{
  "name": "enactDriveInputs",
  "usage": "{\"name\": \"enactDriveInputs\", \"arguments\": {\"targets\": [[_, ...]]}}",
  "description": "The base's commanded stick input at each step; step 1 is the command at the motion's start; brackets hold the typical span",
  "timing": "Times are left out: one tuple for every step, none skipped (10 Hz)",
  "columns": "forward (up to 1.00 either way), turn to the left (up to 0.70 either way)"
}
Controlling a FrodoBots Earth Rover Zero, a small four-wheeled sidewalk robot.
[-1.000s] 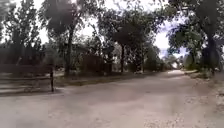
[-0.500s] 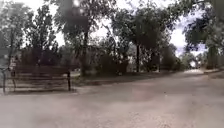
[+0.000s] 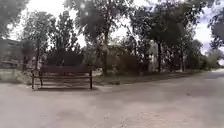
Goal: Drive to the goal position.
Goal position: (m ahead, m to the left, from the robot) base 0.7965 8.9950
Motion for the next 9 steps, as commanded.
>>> {"name": "enactDriveInputs", "arguments": {"targets": [[0.00,0.85],[0.00,0.85],[0.00,0.85],[0.00,0.85],[0.00,0.85],[0.00,0.85],[0.00,0.85],[0.00,0.85],[0.00,0.85]]}}
